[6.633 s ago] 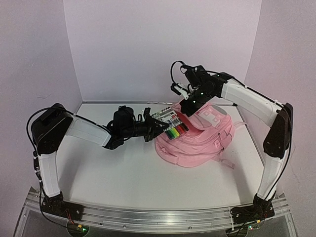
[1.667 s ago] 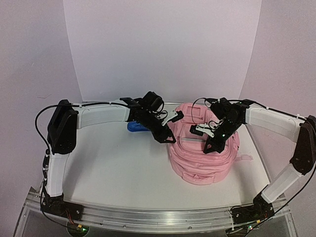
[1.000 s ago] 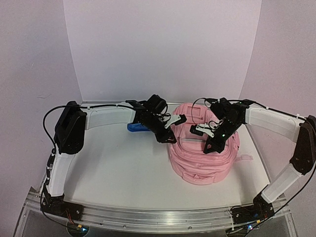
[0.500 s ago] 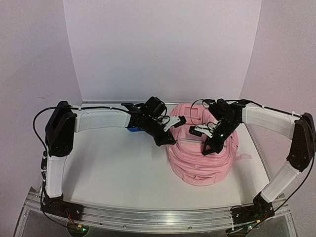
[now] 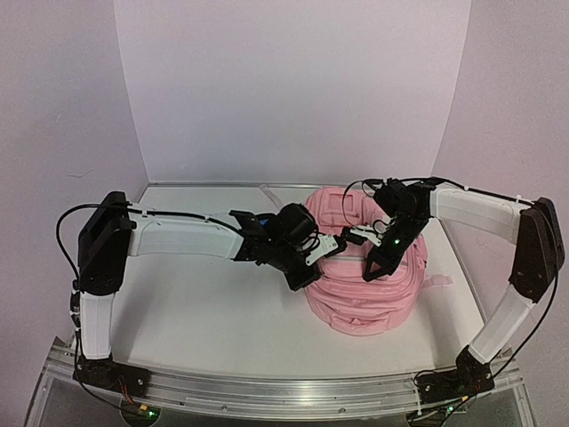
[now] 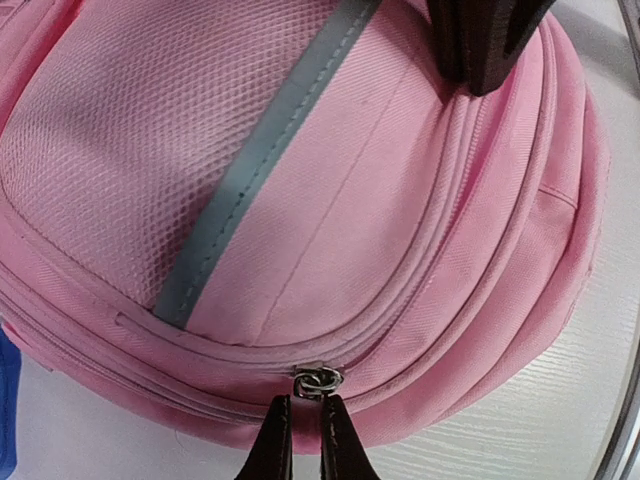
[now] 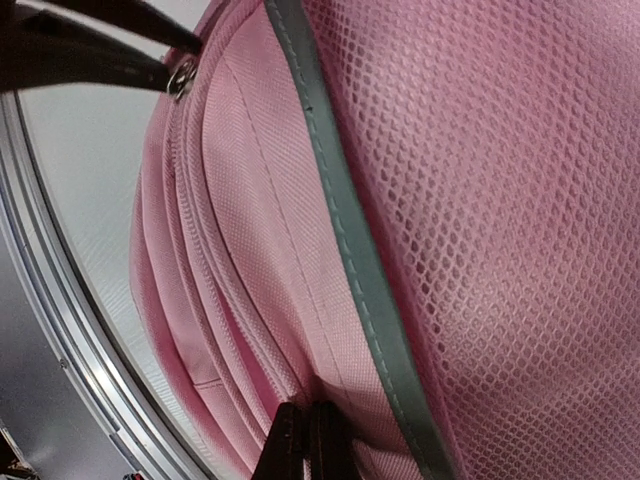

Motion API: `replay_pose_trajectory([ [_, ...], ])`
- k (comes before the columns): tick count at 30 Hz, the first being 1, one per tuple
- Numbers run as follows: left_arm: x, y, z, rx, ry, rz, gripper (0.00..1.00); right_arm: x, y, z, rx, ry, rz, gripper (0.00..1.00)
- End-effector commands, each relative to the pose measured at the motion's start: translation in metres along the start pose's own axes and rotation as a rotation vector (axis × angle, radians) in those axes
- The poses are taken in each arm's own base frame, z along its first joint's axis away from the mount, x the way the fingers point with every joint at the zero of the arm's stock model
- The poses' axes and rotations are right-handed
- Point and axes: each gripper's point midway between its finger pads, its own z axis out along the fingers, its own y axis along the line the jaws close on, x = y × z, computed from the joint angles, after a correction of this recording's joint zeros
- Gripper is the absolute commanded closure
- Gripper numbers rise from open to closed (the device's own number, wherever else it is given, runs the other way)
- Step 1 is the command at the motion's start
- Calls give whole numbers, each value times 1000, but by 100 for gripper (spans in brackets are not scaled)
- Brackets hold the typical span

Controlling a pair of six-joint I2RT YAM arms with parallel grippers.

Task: Pack the student bag
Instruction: Zip the student bag at the center of the board.

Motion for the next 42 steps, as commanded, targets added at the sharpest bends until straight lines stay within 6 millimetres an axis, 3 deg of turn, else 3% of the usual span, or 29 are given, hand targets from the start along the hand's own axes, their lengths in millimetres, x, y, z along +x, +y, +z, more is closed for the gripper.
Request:
replay_pose_trajectory([
  [1,-27,-41,-11,-7,-54,99,100,-15,-14,-3,32,-42,53,100],
  [8,-54,-68,4,-4,-93,182,100,-24,-11,-2,-9,-71,86,100],
  [17,-82,-72,13,-40,-156,222,100,-37,1,-3,-91,-120,114,100],
  [22,-81,-61,3,-92,-165,221,100,-56,7,-5,-152,-175,148,100],
  [29,-55,-30,-23,-158,-128,138,100,-97,19,-21,-222,-270,154,100],
  [31,-48,-26,-28,-162,-111,136,100,-102,18,-34,-225,-296,172,87],
  [33,-42,-24,-27,-166,-89,144,100,-97,10,-58,-212,-335,188,66],
  [35,-40,-22,-27,-166,-80,147,100,-81,-7,-83,-176,-358,216,52],
  [38,-38,-22,-24,-162,-76,143,100,-48,-30,-114,-109,-356,241,44],
  [40,-37,-22,-23,-156,-76,140,100,-17,-42,-115,-98,-304,292,41],
  [42,-38,-23,-22,-151,-77,138,100,15,-57,-103,-90,-226,330,41],
])
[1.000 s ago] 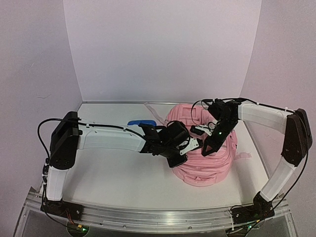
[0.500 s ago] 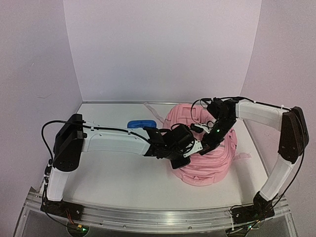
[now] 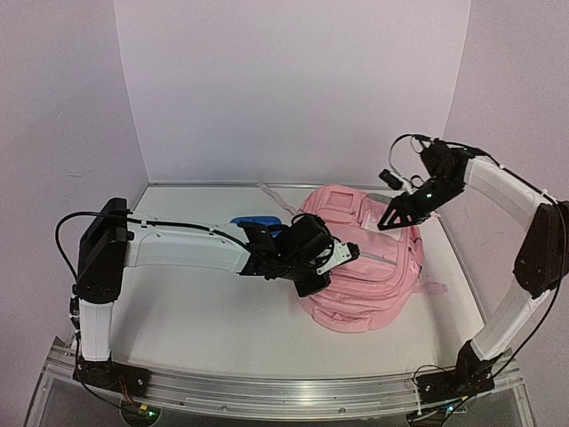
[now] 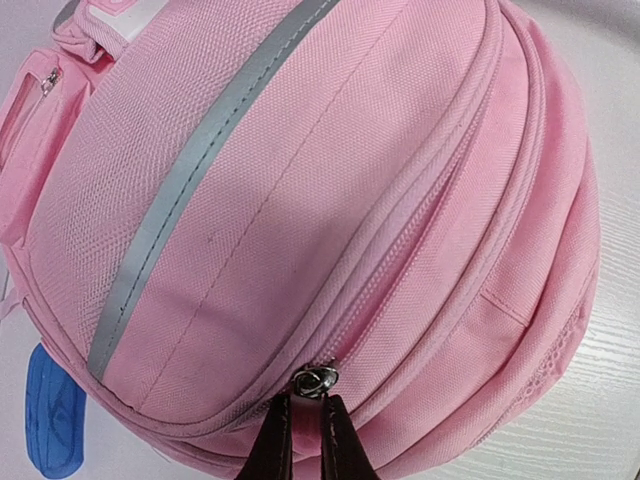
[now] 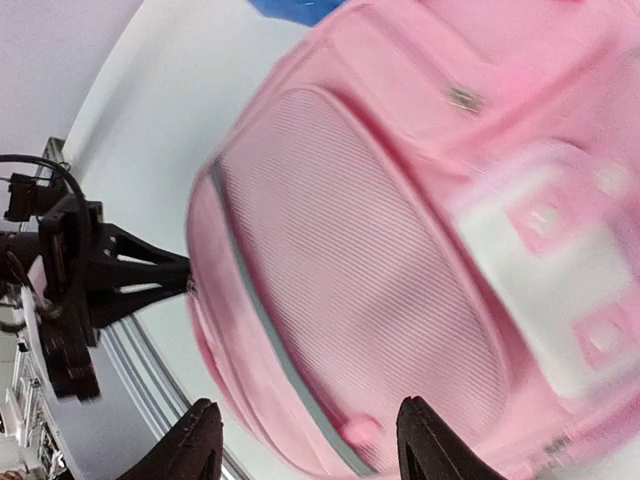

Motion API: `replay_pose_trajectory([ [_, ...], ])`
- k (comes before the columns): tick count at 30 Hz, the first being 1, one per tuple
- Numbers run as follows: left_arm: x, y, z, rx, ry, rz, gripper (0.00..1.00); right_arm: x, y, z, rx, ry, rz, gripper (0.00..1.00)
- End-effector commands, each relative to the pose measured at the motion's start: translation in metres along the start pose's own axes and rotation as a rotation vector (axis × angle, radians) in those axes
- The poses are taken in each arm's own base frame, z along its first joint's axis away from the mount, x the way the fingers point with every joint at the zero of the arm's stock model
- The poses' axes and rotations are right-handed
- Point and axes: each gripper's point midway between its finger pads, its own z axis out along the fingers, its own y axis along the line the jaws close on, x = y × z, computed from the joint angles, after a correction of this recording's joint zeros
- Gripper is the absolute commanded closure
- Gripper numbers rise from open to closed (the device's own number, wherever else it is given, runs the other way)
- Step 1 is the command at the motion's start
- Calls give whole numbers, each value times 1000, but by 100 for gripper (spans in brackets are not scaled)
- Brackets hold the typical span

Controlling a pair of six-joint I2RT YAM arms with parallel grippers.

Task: Pack the student bag
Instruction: Zip the student bag at the center of the board.

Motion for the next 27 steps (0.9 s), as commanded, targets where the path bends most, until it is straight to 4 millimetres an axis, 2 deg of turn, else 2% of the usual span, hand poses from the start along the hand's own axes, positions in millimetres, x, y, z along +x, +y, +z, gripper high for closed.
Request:
replay_pose_trajectory([
  [1,-22,-5,-17,37,-73,-15,100,62,-32,-24,33,144,53,41],
  [3,-23,-5,-17,42,-74,-18,100,89,-51,-19,33,217,58,45],
  [5,-24,-6,-16,50,-76,-20,100,112,-58,-9,17,281,53,51],
  [8,-25,-9,-14,59,-72,-18,100,123,-55,6,-44,291,76,55],
  [12,-30,-9,-12,66,-78,-24,100,116,-50,24,-97,264,118,58],
  [16,-41,-14,-8,81,-94,-13,100,105,-31,48,-161,249,124,61],
  [21,-54,-23,-5,106,-113,12,100,80,-7,68,-222,195,144,62],
  [27,-69,-26,-1,121,-146,14,100,49,11,80,-251,127,142,62],
])
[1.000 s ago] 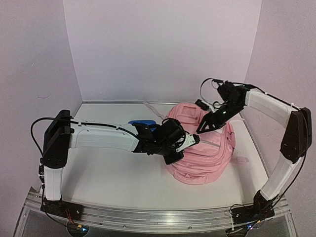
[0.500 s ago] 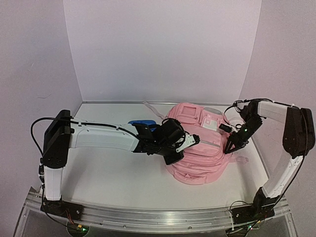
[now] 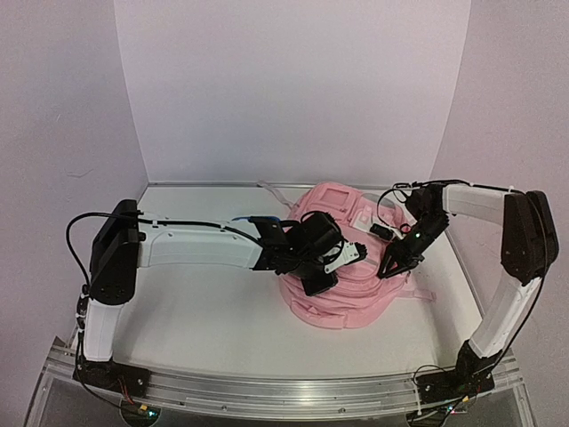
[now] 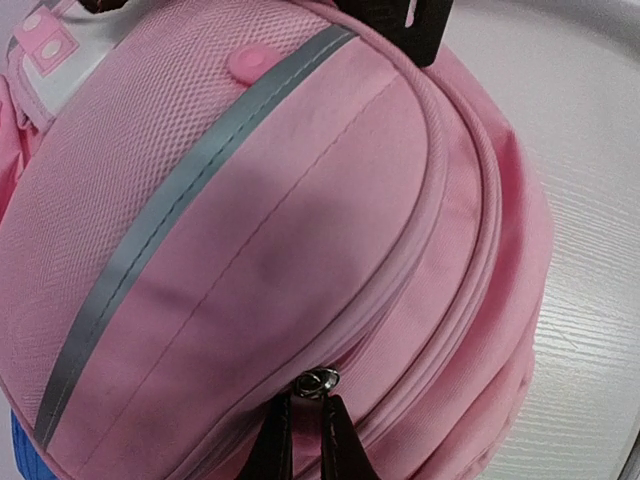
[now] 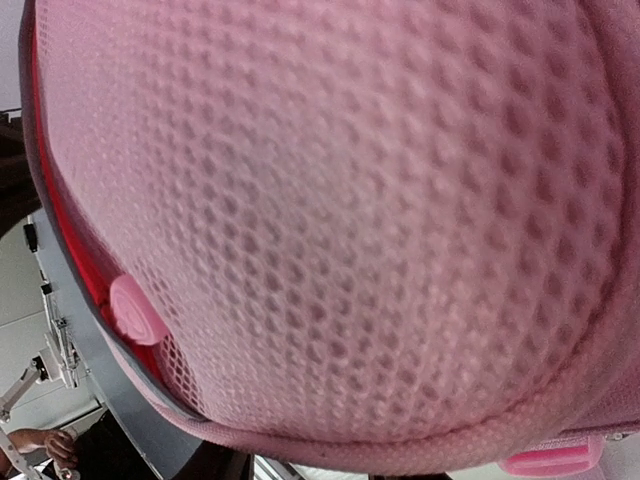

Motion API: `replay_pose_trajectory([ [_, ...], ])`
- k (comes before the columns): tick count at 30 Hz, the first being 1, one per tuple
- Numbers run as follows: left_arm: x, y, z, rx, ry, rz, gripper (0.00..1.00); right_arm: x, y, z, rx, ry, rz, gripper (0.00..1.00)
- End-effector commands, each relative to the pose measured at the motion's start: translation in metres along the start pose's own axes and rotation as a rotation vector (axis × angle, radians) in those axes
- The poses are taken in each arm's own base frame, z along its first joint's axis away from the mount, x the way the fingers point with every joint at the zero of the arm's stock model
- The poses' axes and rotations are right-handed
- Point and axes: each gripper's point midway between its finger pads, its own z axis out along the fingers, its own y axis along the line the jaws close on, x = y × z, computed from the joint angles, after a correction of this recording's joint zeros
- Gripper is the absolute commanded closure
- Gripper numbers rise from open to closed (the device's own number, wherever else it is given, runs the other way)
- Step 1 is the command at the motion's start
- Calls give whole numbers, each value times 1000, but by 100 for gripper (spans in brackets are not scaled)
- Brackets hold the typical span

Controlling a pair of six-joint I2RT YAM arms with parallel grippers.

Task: Pack the student bag
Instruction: Zip the student bag at the center of the board.

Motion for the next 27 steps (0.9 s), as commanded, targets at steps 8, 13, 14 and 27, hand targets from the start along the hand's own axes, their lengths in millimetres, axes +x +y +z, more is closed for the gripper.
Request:
replay_pose_trajectory([
  [8,-91,-26,-1,88,-239,63,100,-79,55,6,-179,-218,-21,63],
  [13,-110,-30,-6,97,-278,43,100,-89,54,8,-189,-242,12,63],
  [14,-116,-30,-9,101,-292,33,100,-90,54,8,-188,-244,17,63],
  [27,-121,-34,-45,183,-307,-135,66,-74,14,-22,-63,-294,47,61],
])
